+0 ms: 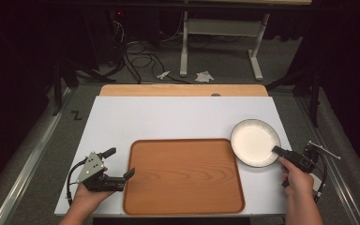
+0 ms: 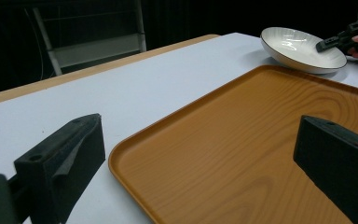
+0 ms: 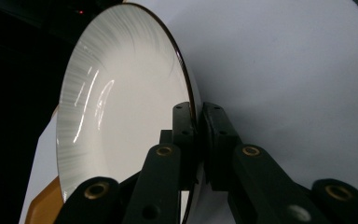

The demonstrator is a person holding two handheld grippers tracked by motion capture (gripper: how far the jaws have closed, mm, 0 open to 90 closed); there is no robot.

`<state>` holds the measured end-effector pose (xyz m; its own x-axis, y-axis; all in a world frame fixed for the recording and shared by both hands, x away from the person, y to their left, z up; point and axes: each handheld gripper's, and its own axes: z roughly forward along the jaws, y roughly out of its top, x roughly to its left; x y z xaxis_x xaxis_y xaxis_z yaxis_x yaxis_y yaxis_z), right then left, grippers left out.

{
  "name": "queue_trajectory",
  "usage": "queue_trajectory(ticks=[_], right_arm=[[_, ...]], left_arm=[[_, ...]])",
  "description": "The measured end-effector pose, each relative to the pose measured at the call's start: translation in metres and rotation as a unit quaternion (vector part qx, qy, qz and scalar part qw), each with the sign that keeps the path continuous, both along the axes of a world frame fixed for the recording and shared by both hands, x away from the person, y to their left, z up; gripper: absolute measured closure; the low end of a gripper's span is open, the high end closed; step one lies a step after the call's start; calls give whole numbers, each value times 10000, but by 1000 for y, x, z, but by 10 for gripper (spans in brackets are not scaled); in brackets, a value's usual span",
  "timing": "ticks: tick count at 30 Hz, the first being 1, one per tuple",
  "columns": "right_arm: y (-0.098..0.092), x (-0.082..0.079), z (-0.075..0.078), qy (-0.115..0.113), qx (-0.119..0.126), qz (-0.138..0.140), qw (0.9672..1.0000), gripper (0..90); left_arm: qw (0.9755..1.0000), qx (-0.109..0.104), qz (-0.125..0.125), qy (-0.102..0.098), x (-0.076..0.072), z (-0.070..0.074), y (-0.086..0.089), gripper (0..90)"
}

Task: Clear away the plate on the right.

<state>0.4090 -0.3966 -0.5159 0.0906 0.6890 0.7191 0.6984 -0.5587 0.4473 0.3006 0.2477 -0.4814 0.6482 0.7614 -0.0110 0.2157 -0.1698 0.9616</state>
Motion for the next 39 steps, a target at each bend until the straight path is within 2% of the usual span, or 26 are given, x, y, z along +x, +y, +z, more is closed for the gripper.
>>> queue_trajectory(ticks=[17, 25, 29, 39], right_arm=[[-8, -7, 9, -152, -93, -49, 9998, 849], [-7, -13, 18, -327, -224, 154, 9991, 849], [-4, -14, 22, -400, -140, 165, 9990, 849], [12, -14, 32, -563, -190, 549, 9967, 849]], left_arm=[[10000, -56, 34, -59, -1, 2, 2, 29], [9999, -74, 46, -106, -2, 3, 3, 29], [9999, -90, 47, -131, -2, 4, 3, 29], [9998, -95, 52, -152, -2, 5, 4, 19]])
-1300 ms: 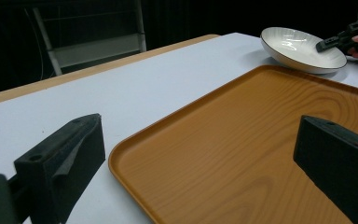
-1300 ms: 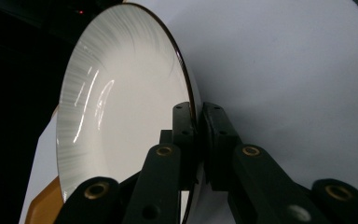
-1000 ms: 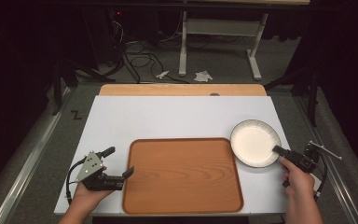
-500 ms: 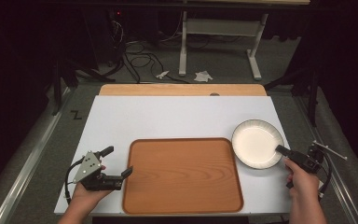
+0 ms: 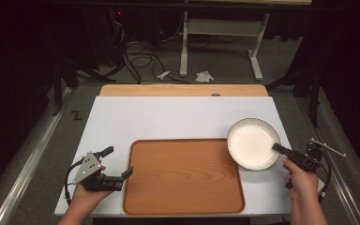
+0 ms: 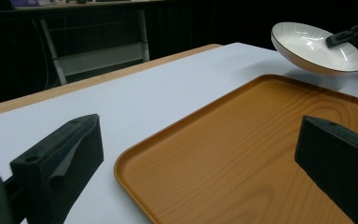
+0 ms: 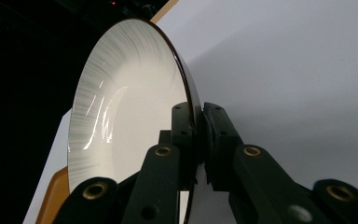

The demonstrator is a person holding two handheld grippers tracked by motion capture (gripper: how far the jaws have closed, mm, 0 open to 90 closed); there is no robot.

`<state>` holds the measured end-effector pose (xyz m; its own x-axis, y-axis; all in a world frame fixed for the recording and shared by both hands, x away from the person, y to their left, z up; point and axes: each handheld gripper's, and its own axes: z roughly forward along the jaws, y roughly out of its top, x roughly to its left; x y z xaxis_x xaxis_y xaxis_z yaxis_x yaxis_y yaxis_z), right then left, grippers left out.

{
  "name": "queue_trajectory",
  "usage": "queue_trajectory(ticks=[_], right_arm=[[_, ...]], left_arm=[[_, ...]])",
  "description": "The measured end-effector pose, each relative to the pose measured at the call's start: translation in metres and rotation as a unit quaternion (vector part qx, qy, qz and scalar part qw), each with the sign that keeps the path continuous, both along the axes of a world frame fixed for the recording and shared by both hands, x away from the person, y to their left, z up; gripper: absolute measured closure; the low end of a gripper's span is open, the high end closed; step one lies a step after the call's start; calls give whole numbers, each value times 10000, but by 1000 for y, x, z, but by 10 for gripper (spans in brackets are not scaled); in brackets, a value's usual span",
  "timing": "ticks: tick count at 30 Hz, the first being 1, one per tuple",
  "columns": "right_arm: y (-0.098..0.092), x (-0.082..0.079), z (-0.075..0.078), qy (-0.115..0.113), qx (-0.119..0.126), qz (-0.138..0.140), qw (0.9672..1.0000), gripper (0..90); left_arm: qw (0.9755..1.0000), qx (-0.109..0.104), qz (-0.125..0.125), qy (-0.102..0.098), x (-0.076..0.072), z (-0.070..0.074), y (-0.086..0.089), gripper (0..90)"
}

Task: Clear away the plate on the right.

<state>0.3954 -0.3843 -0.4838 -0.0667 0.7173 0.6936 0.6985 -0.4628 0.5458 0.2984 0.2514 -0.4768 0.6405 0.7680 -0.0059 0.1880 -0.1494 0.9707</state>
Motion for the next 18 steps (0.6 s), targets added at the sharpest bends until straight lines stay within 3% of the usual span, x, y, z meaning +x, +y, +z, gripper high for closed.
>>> queue_trajectory(ticks=[18], right_arm=[[35, 3, 7, -86, -52, 566, 9983, 849]], left_arm=[[10000, -11, -16, -23, 0, 0, -1, 19]])
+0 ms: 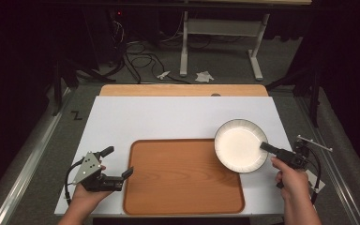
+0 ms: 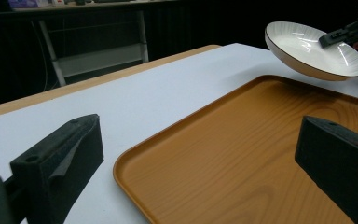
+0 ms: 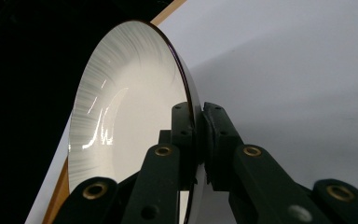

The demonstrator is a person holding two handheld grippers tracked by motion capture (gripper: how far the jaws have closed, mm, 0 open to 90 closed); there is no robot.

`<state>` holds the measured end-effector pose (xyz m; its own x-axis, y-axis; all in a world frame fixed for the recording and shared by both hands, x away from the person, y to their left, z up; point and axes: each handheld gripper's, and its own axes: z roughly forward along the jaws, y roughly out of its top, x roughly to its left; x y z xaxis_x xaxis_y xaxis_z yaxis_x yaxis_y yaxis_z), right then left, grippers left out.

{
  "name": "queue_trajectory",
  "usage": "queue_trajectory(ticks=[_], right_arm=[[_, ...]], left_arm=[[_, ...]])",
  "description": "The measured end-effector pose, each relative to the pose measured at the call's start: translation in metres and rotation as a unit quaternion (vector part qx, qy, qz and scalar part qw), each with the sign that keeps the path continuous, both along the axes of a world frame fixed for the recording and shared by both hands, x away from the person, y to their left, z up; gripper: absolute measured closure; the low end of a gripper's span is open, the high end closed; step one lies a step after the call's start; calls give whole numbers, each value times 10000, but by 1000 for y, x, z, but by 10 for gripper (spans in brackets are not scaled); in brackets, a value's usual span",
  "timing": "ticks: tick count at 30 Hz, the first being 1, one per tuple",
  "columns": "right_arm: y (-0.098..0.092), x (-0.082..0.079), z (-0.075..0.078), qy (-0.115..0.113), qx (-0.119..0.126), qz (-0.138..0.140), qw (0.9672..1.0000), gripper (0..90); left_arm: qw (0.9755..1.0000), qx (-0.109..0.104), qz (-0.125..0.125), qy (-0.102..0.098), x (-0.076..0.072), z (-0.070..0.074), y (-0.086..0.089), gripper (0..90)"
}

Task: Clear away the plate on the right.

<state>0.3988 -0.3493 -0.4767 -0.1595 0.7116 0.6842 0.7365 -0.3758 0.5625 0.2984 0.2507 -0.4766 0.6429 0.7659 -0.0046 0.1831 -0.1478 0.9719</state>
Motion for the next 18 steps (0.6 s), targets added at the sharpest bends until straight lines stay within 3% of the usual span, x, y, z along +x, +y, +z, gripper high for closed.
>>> queue_trajectory(ticks=[18], right_arm=[[49, 1, 12, -131, -99, 670, 9976, 849]], left_arm=[[10000, -4, -7, -25, 0, 0, 0, 19]])
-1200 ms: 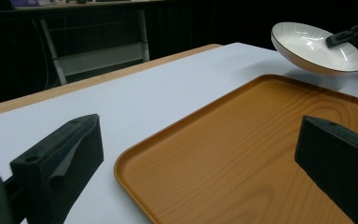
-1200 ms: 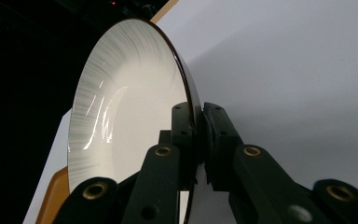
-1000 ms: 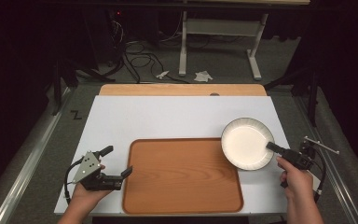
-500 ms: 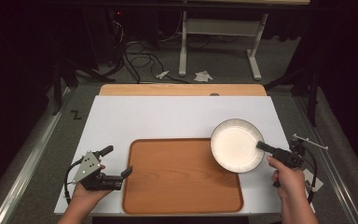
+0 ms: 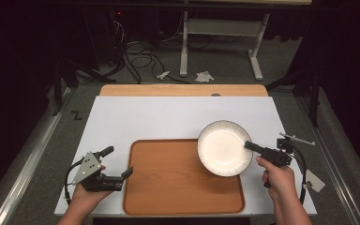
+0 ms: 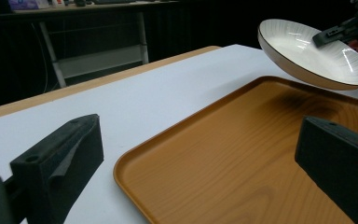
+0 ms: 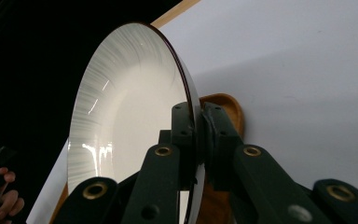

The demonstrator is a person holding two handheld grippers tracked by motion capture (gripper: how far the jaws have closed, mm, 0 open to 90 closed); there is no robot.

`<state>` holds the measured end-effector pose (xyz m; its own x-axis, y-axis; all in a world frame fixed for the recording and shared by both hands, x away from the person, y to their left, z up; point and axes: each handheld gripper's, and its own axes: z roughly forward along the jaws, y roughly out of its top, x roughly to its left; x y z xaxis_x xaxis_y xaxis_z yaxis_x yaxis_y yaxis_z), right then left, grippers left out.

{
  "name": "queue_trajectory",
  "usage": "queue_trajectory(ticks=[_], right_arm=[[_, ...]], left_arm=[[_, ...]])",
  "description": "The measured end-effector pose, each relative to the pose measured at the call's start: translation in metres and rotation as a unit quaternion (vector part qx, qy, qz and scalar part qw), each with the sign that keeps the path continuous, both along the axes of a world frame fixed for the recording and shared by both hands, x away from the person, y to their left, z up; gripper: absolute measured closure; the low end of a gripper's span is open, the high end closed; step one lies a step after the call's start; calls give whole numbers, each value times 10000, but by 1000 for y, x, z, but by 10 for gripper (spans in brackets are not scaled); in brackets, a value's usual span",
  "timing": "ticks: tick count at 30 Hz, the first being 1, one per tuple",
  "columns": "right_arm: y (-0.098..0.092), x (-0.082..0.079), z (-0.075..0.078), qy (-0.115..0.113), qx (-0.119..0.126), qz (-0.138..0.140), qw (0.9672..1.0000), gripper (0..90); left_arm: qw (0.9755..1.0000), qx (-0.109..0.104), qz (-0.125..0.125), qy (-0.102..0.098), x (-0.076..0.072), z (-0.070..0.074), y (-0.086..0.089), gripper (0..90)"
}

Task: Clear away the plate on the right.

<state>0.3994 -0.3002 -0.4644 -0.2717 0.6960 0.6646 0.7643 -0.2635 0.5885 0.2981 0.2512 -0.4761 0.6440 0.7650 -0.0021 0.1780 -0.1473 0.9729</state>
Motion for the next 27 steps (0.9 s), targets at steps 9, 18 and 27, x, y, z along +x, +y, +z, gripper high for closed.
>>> queue_trajectory(ticks=[9, 18, 27], right_arm=[[24, 1, 4, -65, -88, 275, 9996, 848], [51, 2, 5, -63, -296, 610, 9977, 849], [73, 2, -1, 65, -281, 976, 9948, 850]], left_arm=[[10000, -7, 4, 20, 0, -1, 0, 19], [10000, 6, 1, 18, 1, -1, 1, 19], [10000, -15, 2, 7, 0, 0, 1, 19]])
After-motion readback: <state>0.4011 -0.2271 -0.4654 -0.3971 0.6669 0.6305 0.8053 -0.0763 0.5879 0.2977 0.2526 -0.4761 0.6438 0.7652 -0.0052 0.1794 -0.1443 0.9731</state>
